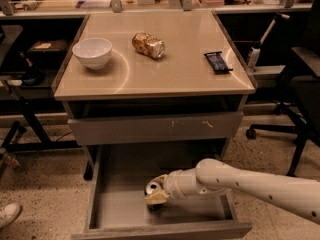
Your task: Pick pepsi can from middle drawer and place on counter
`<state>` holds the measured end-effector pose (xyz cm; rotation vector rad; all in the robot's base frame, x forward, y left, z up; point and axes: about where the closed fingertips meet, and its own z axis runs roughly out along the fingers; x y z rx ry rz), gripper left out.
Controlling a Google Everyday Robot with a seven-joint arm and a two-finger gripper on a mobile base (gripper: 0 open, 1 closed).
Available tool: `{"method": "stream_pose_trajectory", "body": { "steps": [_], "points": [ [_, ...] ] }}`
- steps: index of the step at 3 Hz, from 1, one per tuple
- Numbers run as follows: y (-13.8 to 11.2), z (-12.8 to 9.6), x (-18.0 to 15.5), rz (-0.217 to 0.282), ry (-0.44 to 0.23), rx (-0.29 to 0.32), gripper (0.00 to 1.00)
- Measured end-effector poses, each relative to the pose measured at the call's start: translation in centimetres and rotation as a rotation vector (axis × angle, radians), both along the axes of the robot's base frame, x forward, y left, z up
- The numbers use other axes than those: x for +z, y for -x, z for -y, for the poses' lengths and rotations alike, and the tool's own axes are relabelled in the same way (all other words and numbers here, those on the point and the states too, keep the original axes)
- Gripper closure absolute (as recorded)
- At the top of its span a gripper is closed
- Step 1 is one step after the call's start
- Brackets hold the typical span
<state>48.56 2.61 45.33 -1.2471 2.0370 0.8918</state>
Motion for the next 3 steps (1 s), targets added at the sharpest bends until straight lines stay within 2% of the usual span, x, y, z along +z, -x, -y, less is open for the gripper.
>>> {"method": "stream_pose_trajectory", "body": {
  "steps": [1, 2, 3],
  "points": [
    [0.4, -0.1, 4.1, -0.025, 0.026, -0.043, 1.0],
    [-0.7, 0.3, 9.8, -0.023, 0.066, -0.065, 1.0],
    [-1.8, 0.4, 16.4, 0.019, 0.111, -0.045, 1.0]
  ]
}}
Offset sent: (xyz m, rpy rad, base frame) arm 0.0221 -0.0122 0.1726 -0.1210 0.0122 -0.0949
